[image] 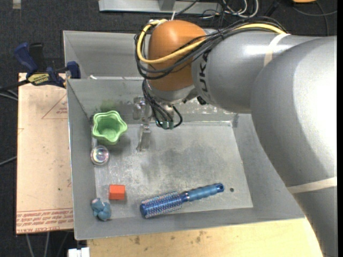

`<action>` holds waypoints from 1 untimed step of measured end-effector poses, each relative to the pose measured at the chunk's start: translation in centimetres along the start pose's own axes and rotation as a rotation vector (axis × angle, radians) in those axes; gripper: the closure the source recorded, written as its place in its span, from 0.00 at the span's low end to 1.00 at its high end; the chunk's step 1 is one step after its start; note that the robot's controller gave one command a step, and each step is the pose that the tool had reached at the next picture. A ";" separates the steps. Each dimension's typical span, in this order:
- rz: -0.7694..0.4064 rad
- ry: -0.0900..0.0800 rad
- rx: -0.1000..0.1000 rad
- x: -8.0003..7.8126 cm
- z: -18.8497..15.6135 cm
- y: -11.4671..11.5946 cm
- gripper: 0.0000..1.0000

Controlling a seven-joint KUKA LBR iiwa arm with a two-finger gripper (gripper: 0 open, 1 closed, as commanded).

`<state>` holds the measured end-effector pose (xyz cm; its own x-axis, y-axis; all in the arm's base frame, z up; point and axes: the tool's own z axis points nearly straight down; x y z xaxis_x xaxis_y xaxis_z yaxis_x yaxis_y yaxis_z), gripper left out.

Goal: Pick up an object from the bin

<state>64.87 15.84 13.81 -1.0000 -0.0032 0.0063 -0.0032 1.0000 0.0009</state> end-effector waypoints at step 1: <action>-0.008 -0.002 -0.001 -0.5 7.1 8.1 0.00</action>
Offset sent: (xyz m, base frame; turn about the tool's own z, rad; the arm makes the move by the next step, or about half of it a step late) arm 0.0067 0.0756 -0.0681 0.0006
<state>65.34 23.92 6.68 -0.9999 -0.0108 0.0043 -0.0108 0.9999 0.0016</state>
